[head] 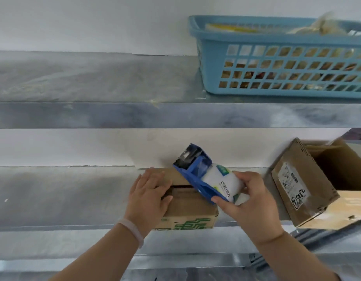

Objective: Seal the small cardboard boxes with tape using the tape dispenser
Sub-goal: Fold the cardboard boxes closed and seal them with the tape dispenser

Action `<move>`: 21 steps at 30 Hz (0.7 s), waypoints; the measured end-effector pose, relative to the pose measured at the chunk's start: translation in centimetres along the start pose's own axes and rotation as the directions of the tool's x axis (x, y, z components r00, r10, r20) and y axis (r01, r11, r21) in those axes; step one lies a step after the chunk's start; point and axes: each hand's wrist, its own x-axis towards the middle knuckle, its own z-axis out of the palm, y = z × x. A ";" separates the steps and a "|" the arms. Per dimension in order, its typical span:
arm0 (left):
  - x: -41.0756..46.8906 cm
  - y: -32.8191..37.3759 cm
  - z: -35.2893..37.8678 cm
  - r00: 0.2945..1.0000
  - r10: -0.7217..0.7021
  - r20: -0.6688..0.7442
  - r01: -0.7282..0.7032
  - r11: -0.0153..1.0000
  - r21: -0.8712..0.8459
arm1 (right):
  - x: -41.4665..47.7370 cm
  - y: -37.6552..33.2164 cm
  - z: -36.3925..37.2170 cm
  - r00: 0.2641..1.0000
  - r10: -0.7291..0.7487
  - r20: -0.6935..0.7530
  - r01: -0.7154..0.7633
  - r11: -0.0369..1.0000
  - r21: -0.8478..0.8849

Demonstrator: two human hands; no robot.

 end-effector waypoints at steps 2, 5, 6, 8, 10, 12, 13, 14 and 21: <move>-0.8 2.4 -1.0 0.981 0.008 -0.196 -0.041 0.986 -0.161 | -0.3 0.5 0.2 0.995 -0.094 -0.043 0.091 0.994 -0.056; -2.1 7.7 -5.1 0.993 -0.112 0.028 0.106 0.781 -0.616 | -0.5 0.6 0.8 0.986 -0.130 -0.102 0.119 0.988 -0.103; -2.3 9.1 -6.0 0.982 -0.111 0.151 0.187 0.645 -0.741 | -0.5 0.5 1.0 0.982 -0.142 -0.121 0.129 0.985 -0.114; -2.2 10.8 -6.7 0.956 -0.115 0.271 0.294 0.405 -0.866 | -0.5 0.1 1.5 0.970 -0.187 -0.157 0.168 0.978 -0.123; -1.9 11.5 -6.7 0.927 -0.191 0.323 0.354 0.160 -0.921 | -0.7 -0.2 2.0 0.951 -0.266 -0.161 0.250 0.962 -0.112; -1.5 11.9 -6.8 0.890 -0.282 0.357 0.363 -0.033 -0.931 | -1.0 -0.2 2.3 0.933 -0.340 -0.120 0.332 0.940 -0.082; -1.3 11.7 -6.9 0.886 -0.307 0.348 0.343 -0.072 -0.937 | -1.1 -0.2 2.3 0.932 -0.355 -0.077 0.352 0.935 -0.044; -1.1 11.5 -7.0 0.887 -0.323 0.330 0.325 -0.071 -0.943 | -1.1 -0.2 2.0 0.924 -0.381 -0.022 0.381 0.925 0.005; -1.3 8.8 -7.1 0.900 -0.252 0.357 0.294 -0.256 -0.921 | 0.8 -0.2 -0.3 0.999 -0.027 0.034 0.012 0.920 0.391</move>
